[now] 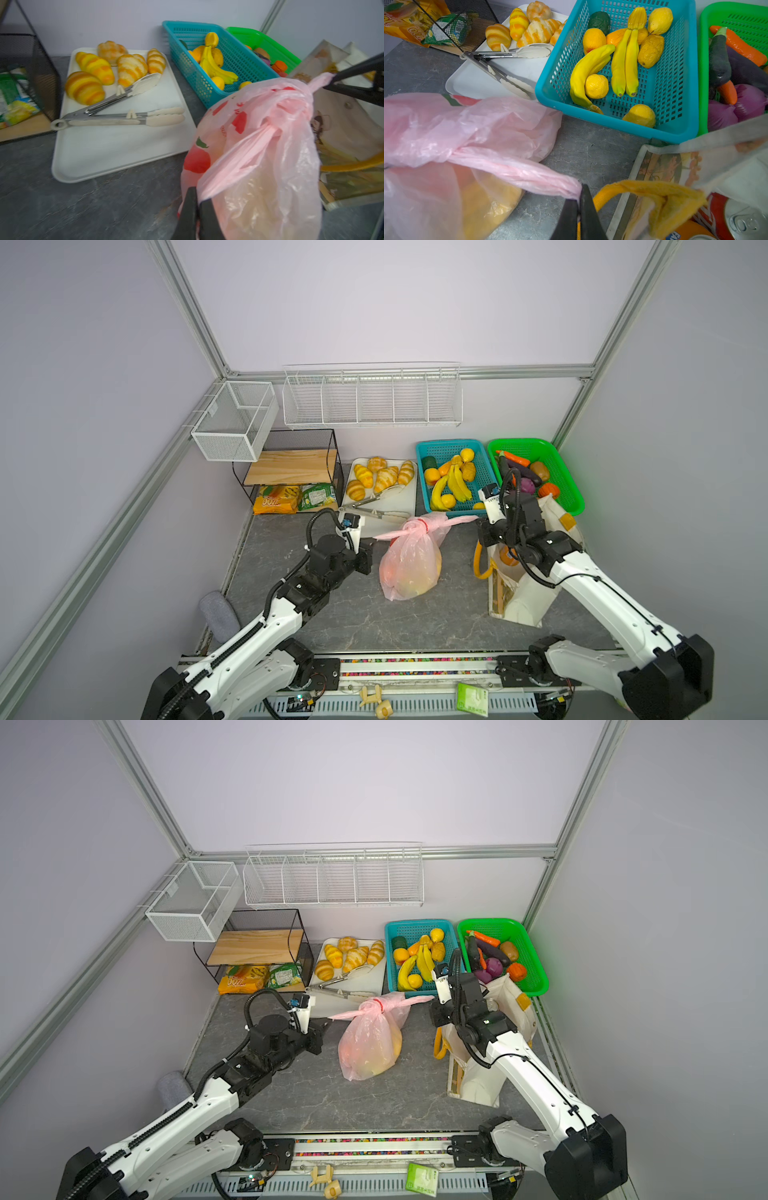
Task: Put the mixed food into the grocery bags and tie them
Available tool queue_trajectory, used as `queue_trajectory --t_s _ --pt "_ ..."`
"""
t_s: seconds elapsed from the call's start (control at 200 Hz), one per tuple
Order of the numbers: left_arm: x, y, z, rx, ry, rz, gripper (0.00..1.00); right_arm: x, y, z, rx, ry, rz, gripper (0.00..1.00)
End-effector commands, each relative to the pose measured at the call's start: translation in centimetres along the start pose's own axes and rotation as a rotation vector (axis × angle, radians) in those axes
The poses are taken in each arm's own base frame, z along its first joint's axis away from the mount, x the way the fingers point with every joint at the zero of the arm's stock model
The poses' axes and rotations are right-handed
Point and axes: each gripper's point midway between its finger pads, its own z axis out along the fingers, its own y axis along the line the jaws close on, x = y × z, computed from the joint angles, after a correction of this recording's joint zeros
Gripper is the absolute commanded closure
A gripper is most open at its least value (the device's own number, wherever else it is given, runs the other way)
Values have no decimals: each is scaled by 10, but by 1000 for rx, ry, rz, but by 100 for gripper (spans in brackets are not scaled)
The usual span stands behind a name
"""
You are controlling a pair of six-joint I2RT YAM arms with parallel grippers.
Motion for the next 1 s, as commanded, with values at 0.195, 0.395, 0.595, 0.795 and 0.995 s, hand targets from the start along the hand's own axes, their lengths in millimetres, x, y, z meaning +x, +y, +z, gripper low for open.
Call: queue_trajectory --t_s 0.195,0.395,0.595,0.795,0.995 --pt "-1 60 -15 -228 -85 -128 100 6 -14 10 63 11 5 93" --pt "-32 52 -23 -214 -134 -124 100 1 13 6 25 24 -99 93" --pt "-50 47 -29 -200 -181 -127 100 1 22 0 -13 27 -113 93" --pt "-61 50 -34 -236 -192 -113 100 -1 54 0 -178 16 -125 93" --pt "-52 67 -23 -299 -147 -128 100 10 61 9 -212 77 -117 93"
